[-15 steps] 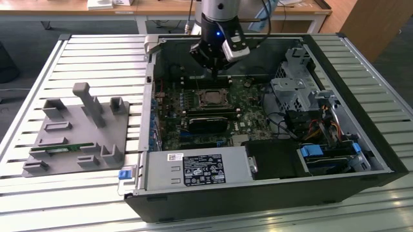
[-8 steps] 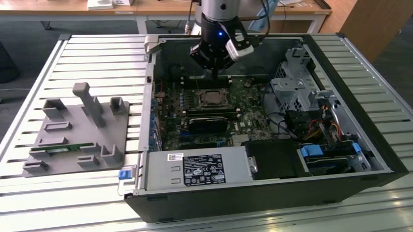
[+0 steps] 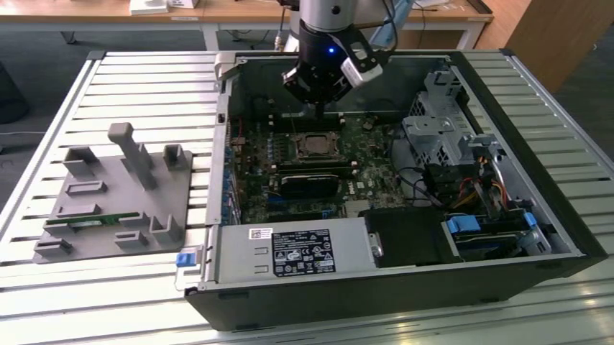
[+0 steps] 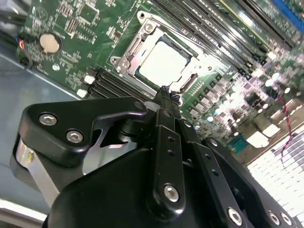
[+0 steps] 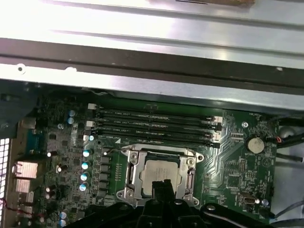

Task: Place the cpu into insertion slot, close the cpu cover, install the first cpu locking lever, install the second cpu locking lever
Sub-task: 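Install the first cpu locking lever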

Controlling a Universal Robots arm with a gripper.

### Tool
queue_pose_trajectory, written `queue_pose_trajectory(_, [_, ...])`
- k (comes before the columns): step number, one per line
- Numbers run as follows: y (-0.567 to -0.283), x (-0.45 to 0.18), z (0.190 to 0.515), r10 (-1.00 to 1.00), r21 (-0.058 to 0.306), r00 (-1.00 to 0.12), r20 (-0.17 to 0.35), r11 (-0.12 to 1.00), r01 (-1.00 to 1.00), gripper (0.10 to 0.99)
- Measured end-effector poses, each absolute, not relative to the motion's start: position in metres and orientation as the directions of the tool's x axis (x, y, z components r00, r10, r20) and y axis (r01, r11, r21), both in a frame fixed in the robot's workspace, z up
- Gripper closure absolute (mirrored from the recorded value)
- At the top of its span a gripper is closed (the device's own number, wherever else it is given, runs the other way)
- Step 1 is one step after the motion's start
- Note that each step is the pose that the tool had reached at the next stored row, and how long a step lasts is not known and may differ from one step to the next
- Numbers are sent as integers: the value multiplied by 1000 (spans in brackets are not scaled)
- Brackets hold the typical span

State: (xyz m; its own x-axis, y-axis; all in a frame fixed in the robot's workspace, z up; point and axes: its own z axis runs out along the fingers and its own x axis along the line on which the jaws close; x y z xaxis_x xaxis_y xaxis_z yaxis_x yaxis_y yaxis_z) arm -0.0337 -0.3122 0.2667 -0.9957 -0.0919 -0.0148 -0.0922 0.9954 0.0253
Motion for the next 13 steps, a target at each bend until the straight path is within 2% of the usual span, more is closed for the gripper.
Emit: queue_pose_trajectory(13, [-312,-47,264,-54,25,-998,-17,998,-55,980])
